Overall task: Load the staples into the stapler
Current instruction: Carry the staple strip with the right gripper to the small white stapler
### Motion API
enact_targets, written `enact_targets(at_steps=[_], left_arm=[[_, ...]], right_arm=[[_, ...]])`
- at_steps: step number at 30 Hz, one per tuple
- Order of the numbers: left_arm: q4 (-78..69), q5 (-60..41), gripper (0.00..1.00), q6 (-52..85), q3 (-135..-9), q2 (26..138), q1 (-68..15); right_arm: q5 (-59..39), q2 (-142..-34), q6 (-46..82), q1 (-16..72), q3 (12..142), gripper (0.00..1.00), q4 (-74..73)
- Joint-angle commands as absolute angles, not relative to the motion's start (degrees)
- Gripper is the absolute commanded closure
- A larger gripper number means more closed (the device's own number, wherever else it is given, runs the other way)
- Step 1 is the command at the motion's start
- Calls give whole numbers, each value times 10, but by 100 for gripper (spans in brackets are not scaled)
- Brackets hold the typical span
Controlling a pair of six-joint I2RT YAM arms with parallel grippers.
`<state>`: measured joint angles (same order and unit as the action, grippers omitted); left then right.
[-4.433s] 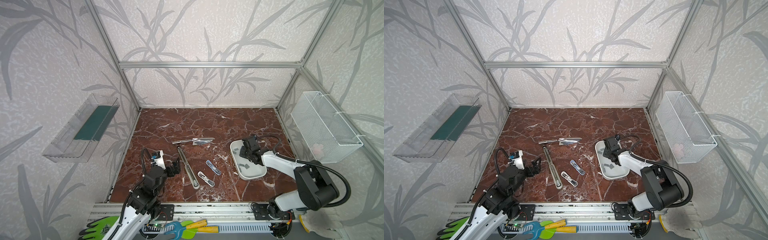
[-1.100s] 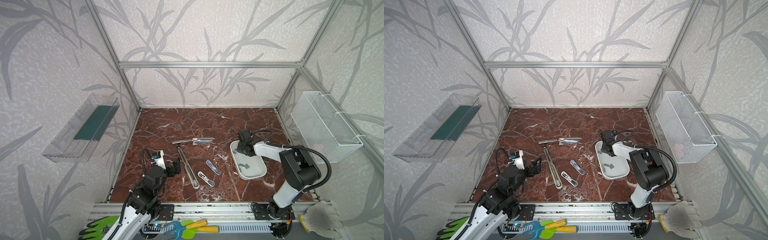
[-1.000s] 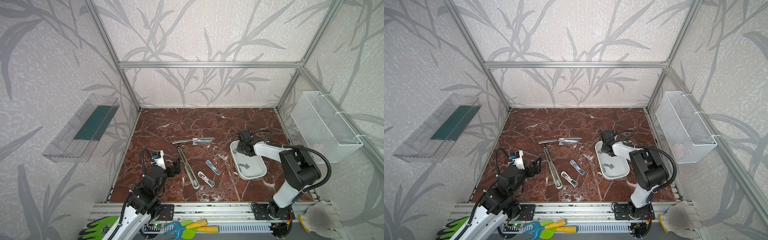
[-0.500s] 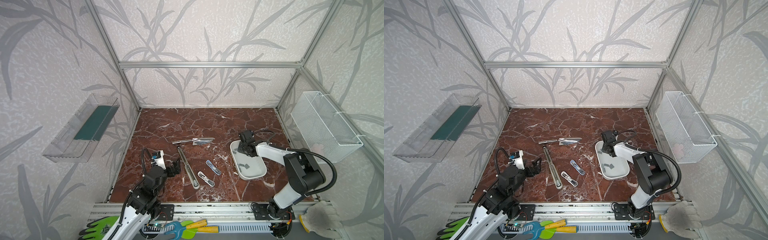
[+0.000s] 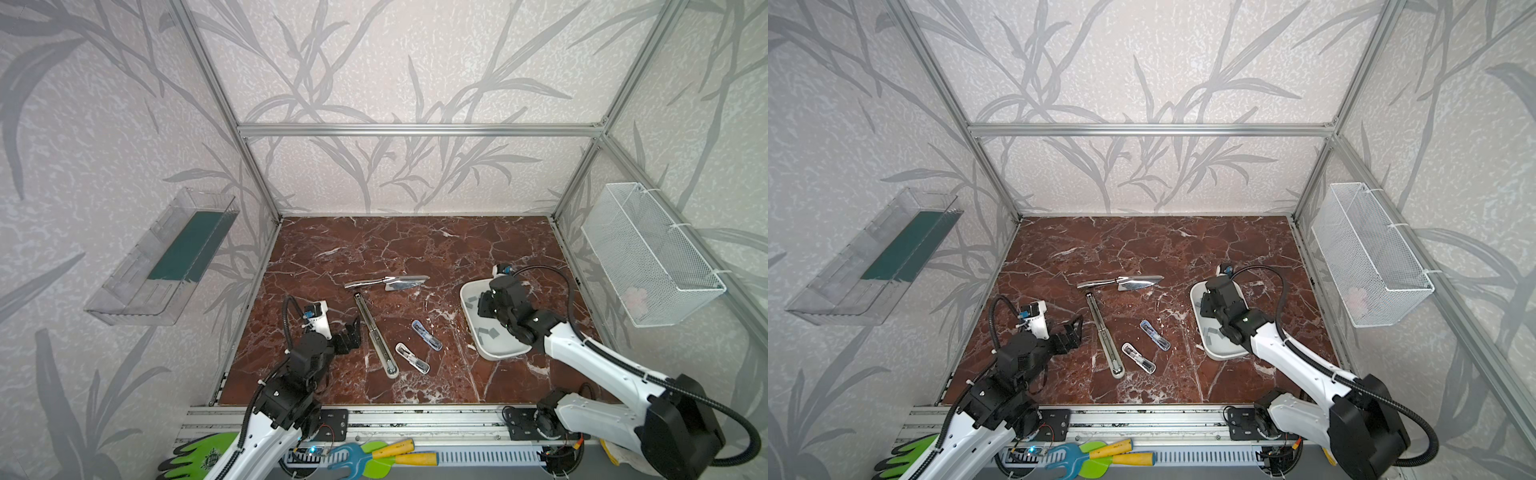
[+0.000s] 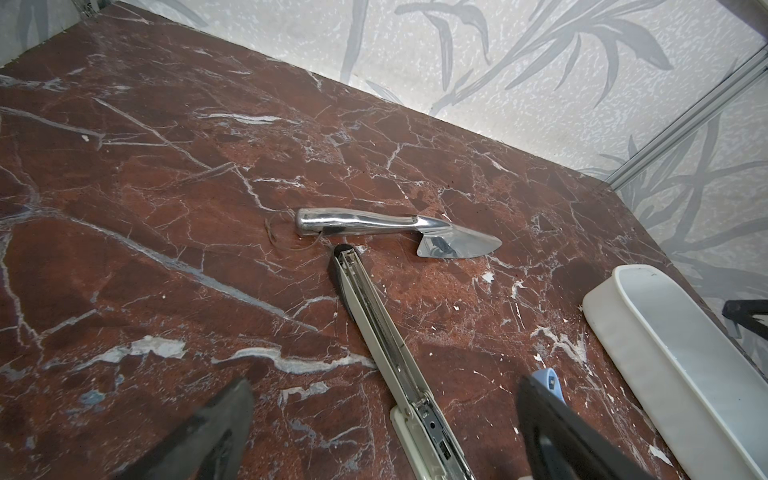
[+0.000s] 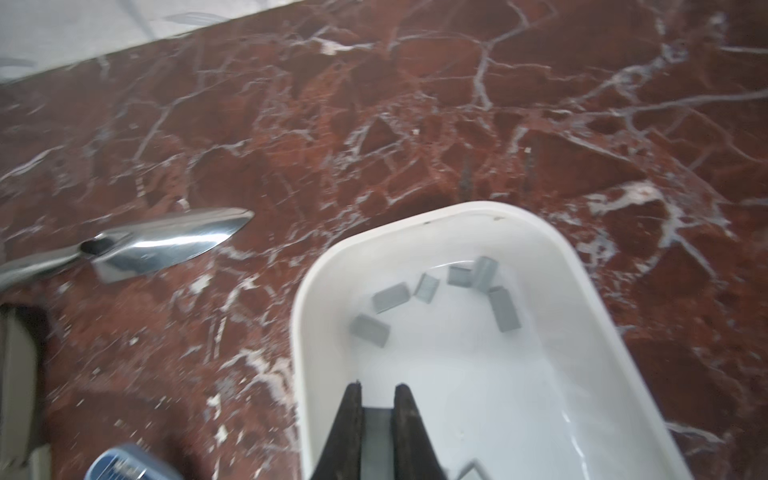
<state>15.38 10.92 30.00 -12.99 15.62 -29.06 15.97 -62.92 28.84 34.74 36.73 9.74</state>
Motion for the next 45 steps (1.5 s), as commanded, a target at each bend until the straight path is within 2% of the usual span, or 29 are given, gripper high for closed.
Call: enact_targets(at_steps=[1,9,16,32,36,45], left_arm=[[145,113,1,299,-124,154,-289],[144,113,1,299,-124,157,-289],[140,111,1,298,-124,162,-289],[135,115,1,299,-125,177,-289],[134,114,1,298,-126,178,-289],[133,113,1,298,-125,178,-289]], right_arm=[[168,-599,218,415,354,88,28],[202,-625,165,612,336,89,-68],[159,-664,91,698,314,89,-136],[172,-768,105,730,284,89,-203],[202,-793,111,730,278,86,-223],[192,-826,99,730,295,88,-210]])
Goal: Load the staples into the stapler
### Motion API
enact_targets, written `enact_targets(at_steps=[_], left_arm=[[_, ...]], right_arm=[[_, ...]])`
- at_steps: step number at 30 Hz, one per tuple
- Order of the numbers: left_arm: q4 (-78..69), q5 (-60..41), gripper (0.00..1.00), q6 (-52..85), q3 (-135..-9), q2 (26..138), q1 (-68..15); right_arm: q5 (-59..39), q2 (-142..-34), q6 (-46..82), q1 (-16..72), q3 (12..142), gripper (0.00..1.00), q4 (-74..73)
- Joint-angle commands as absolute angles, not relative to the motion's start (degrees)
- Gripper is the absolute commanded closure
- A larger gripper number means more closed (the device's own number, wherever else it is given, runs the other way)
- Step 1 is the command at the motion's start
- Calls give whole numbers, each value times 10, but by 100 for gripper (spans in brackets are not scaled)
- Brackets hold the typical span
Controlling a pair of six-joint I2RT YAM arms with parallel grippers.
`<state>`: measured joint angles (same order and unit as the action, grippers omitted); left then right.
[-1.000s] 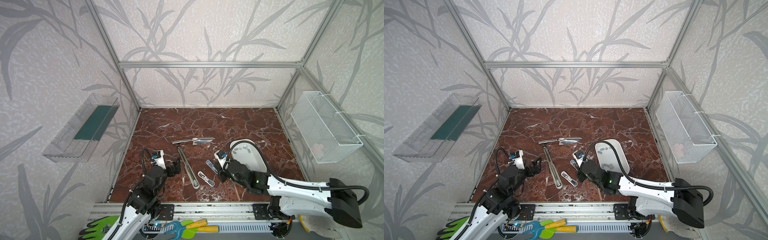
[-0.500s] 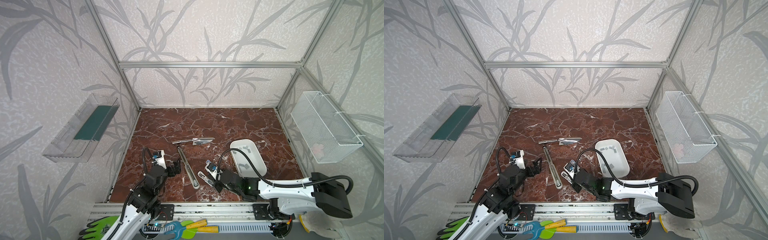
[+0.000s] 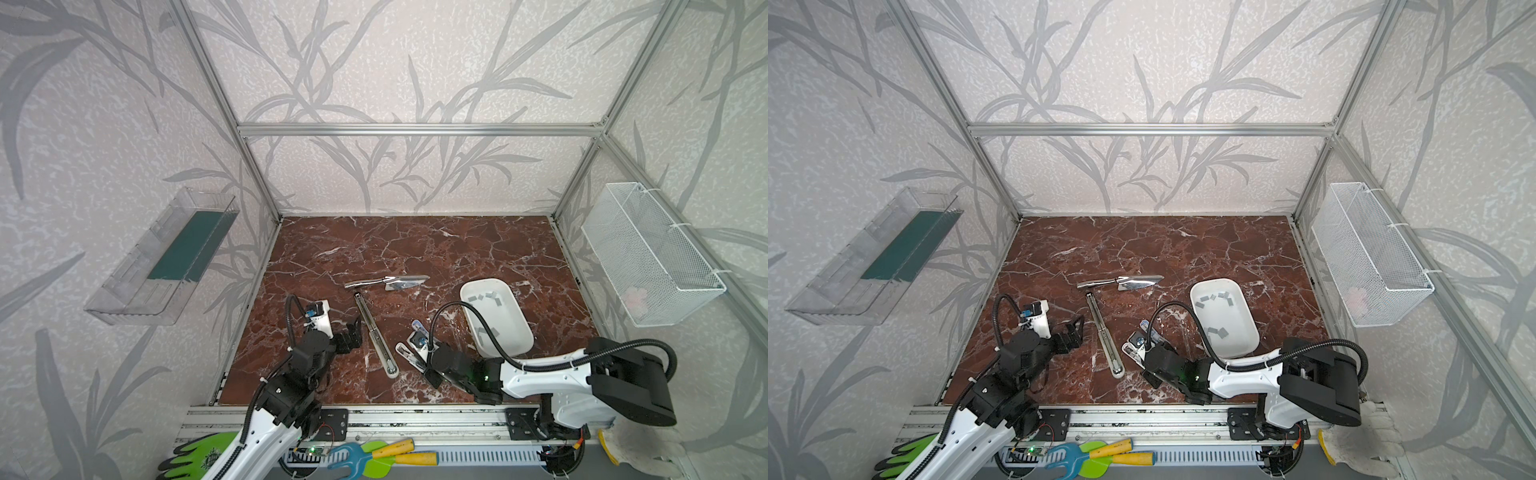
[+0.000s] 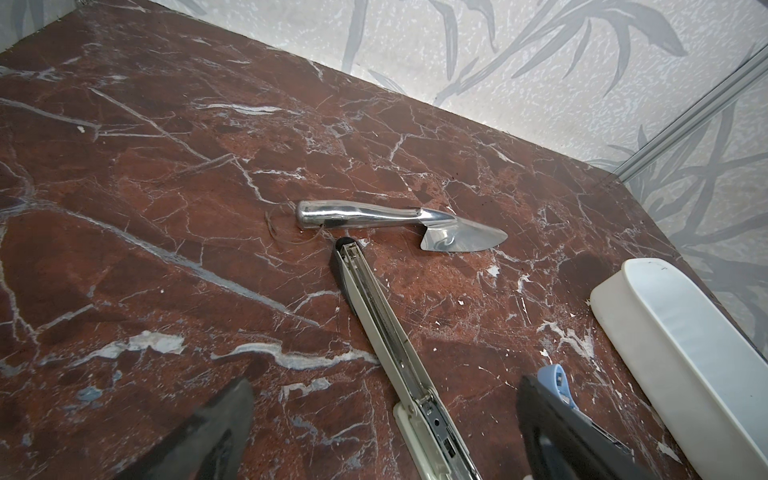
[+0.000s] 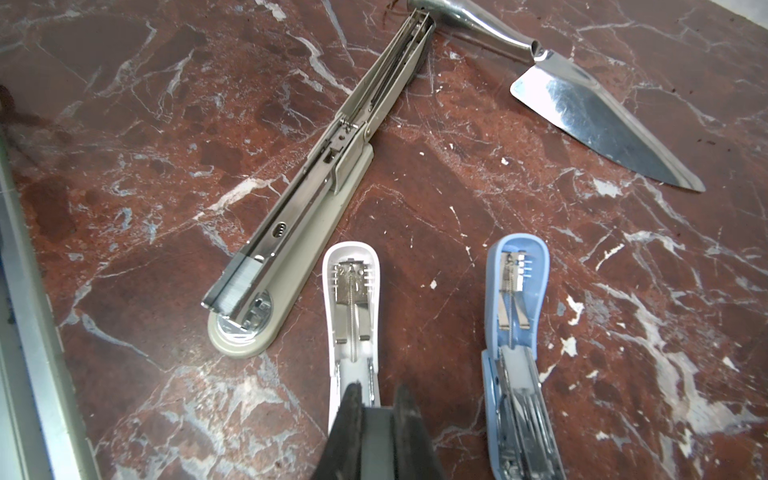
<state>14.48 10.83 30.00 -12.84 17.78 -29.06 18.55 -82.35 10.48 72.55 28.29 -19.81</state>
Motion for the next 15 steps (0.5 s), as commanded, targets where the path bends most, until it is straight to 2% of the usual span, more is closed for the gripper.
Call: enact_targets(at_steps=[1,15], left_arm=[[134,113,1,298,-126,178,-289],[133,113,1,298,-125,178,-289]], right_arm=[[192,-825,99,730,295,88,-208],[152,-834,91,732,299,89,-199]])
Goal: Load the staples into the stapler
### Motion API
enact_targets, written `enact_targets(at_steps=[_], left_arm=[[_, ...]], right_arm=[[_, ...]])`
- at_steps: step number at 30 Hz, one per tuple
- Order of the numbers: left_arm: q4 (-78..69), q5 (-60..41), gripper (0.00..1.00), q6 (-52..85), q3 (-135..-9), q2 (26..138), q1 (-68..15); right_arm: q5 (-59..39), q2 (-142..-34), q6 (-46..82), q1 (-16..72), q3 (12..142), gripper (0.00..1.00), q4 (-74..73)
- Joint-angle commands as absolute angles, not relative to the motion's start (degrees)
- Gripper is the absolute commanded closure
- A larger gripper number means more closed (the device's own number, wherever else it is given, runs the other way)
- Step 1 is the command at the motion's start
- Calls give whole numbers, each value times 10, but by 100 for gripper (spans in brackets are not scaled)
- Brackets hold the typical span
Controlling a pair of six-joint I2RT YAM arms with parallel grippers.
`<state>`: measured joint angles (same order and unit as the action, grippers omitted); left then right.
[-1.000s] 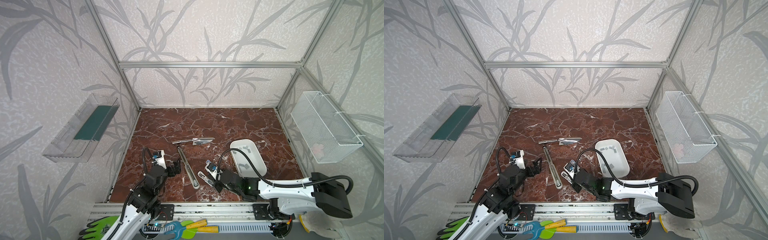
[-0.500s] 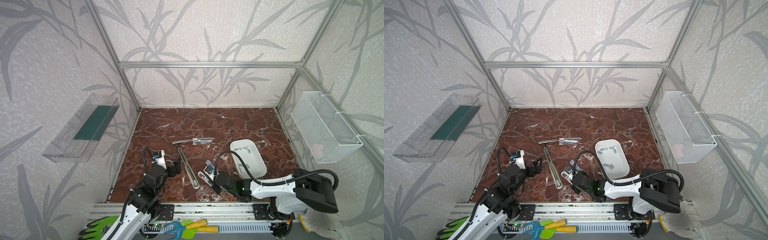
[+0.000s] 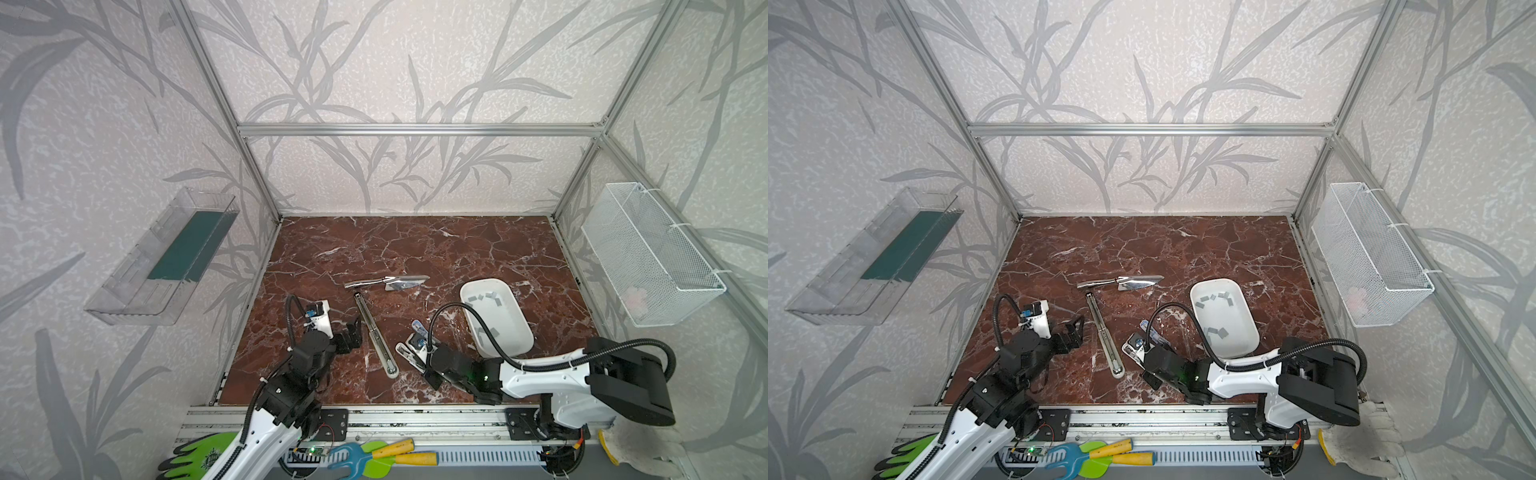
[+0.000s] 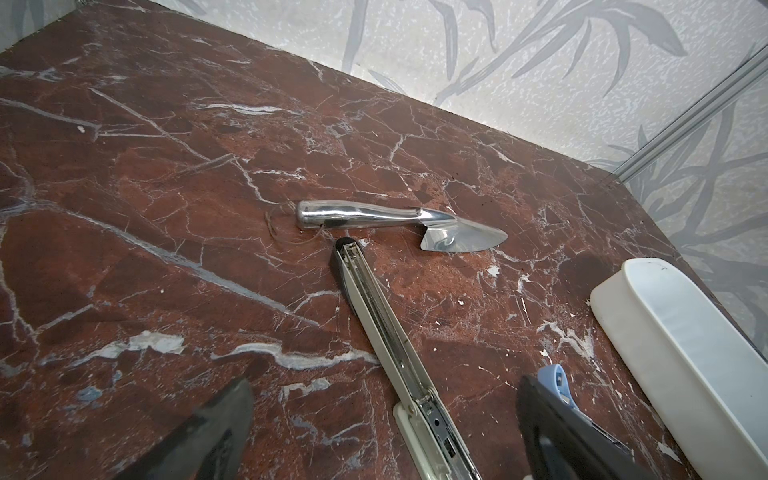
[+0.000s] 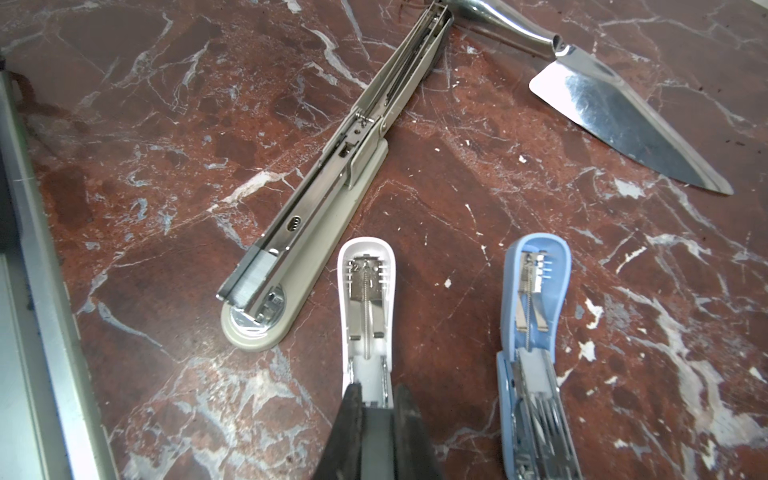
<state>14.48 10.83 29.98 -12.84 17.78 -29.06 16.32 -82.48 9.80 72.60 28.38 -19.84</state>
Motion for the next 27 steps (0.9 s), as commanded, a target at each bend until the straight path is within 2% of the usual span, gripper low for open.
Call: enact_targets(at_steps=[1,27], left_arm=[[133,113,1,298,-126,178,-289],[129,114,1,297,-125,182,-289]], right_arm=[[151,-836,91,732,299,89,-199],[170,-862,89,732,311,90,-191]])
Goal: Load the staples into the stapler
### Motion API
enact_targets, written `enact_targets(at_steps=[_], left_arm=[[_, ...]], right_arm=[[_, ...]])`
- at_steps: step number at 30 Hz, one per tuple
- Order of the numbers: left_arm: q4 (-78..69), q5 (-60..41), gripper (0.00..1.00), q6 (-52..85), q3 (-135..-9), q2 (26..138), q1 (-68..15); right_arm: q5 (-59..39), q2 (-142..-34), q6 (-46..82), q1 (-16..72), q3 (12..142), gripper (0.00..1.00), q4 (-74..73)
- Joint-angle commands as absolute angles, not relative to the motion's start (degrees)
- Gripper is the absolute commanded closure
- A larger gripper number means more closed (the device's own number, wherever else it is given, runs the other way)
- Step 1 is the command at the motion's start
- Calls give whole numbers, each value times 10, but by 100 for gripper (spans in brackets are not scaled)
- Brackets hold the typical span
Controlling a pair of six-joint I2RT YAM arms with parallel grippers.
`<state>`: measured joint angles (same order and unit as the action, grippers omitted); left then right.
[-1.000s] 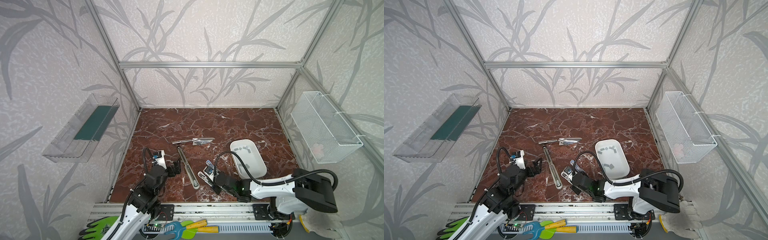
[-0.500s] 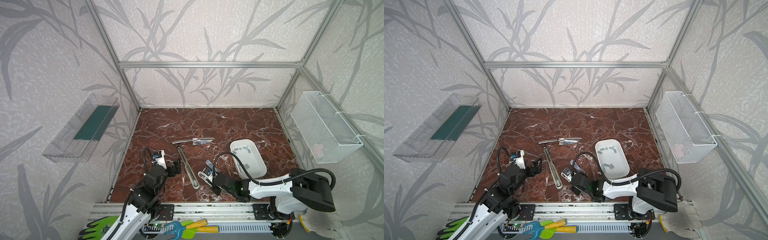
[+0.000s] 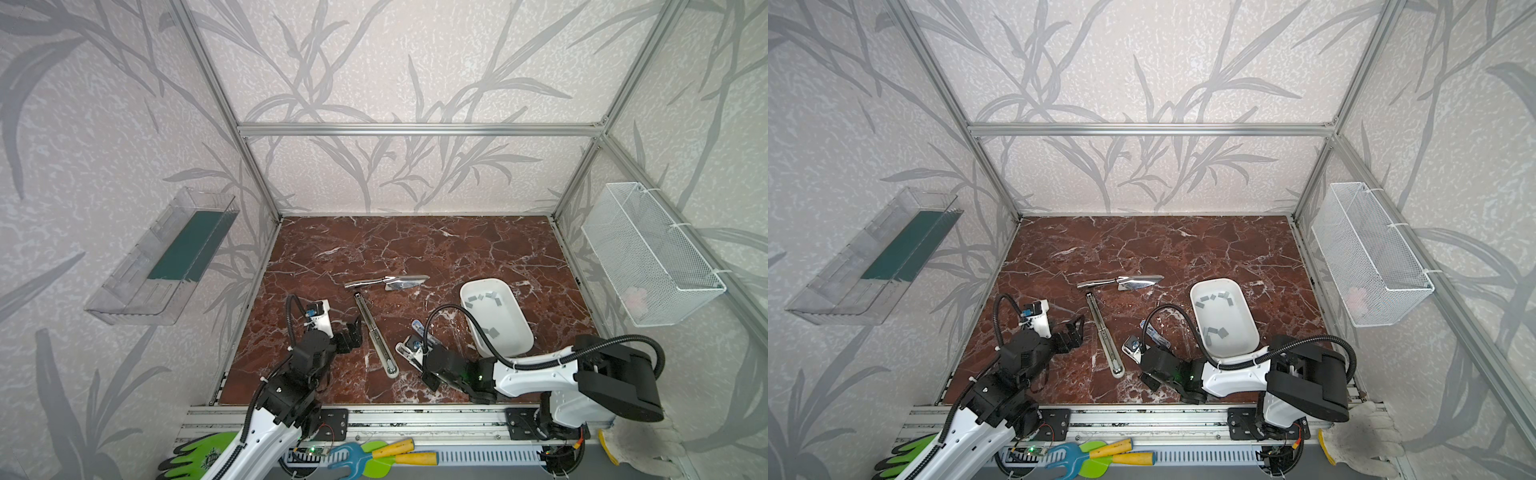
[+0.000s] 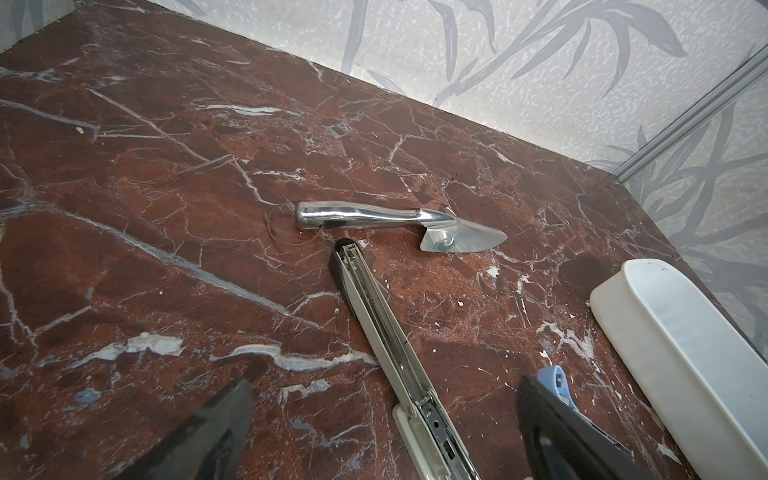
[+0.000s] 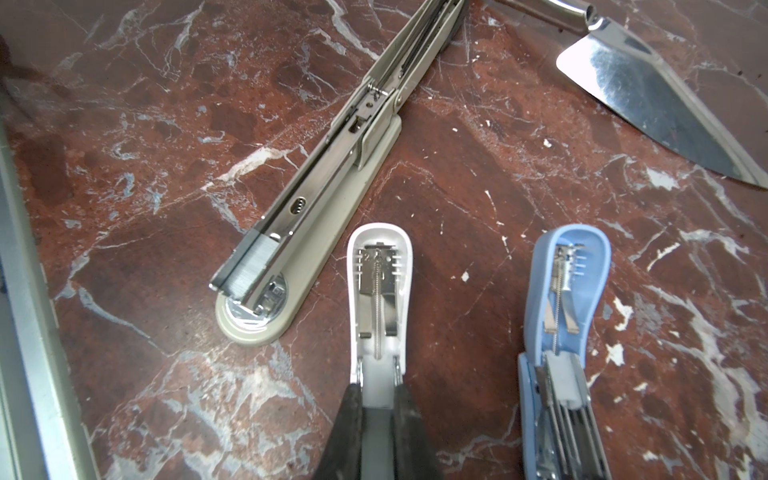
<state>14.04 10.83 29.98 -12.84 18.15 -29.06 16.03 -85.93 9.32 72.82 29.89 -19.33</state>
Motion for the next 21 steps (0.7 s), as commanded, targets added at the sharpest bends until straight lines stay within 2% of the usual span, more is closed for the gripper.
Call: enact_targets(at_steps=[1,21], left_arm=[[129,114,1,297,-125,182,-289],[129,113,1,297,-125,182,-289]], right_arm=[[171,-864,89,732,311,91,-191],[182,-836,85,732,302,91,-186]])
